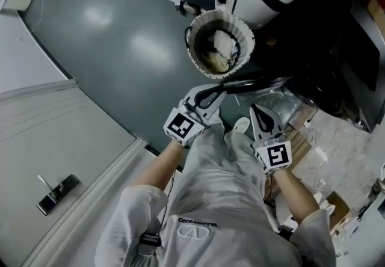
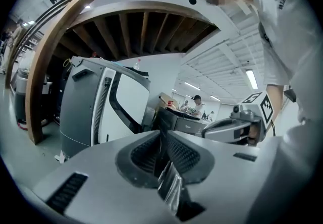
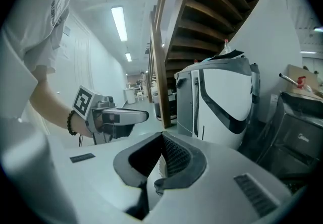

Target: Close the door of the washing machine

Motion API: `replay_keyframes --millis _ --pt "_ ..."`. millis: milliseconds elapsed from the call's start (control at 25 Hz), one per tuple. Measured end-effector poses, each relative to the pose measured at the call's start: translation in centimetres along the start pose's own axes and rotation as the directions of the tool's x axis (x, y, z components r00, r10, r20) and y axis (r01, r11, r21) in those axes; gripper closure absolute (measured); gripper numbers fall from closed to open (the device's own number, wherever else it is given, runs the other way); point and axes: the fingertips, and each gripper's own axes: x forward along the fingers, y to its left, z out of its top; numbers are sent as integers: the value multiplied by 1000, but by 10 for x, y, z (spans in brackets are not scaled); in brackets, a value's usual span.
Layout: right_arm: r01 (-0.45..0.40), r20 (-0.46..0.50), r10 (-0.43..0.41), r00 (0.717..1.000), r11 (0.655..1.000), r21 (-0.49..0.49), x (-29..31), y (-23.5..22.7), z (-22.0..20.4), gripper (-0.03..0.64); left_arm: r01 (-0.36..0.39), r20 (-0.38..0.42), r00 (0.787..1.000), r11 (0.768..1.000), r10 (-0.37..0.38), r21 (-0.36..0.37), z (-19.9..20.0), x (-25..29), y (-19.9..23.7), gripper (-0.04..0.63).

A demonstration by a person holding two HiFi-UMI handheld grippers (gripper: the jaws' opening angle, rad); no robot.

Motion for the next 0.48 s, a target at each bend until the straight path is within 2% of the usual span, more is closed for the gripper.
replay_keyframes --millis 160,280,480 --pt "-6 -28 6 1000 1000 4 20 -8 -28 606 19 -65 998 1000 -18 11 -43 14 10 529" --pt "-9 -37 9 999 1000 7 35 -13 -51 606 48 -121 992 997 -41 60 -76 22 14 506" --pt "-19 -85 23 996 999 49 50 -24 -94 606 134 -238 966 983 -101 127 -135 39 20 497"
